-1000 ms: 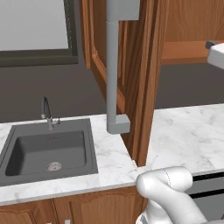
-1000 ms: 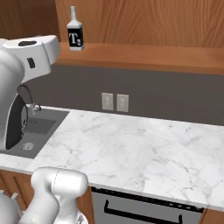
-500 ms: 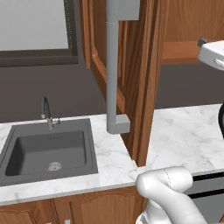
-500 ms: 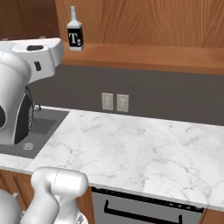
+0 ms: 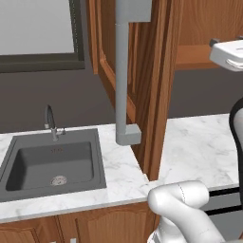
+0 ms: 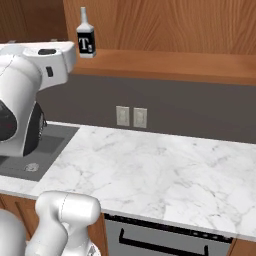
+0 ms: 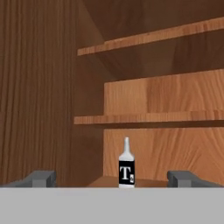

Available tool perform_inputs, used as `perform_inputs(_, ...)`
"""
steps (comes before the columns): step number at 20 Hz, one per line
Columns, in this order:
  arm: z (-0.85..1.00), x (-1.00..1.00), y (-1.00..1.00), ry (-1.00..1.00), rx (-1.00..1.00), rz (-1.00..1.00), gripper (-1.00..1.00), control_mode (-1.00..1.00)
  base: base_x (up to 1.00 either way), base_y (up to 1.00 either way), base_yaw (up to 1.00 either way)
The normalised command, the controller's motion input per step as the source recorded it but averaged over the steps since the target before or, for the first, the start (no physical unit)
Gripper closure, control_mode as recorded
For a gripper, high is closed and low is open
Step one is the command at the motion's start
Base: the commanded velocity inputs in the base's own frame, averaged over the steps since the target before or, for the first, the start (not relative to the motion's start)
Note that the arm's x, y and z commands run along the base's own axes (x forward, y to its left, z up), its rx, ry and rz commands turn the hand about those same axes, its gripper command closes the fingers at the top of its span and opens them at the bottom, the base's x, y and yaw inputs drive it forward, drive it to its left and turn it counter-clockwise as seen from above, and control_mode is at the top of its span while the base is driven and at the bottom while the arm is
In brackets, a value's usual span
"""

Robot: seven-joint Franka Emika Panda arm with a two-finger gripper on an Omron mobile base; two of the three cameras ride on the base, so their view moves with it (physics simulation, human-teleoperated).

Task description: Get the candle and the liquor from the cabinet and move them to the dining counter.

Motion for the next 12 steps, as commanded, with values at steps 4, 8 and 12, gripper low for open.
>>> perform_inputs(4,0.0,0.15,0.03,0.01,0.0,0.01,-1.0,-1.0,0.0,0.0,0.0)
perform_inputs(8,0.0,0.08,0.09,0.06,0.0,0.03,-1.0,-1.0,0.0,0.0,0.0)
perform_inputs(12,0.0,0.17,0.15,0.13,-0.01,0.03,-1.0,-1.0,0.0,0.0,0.0)
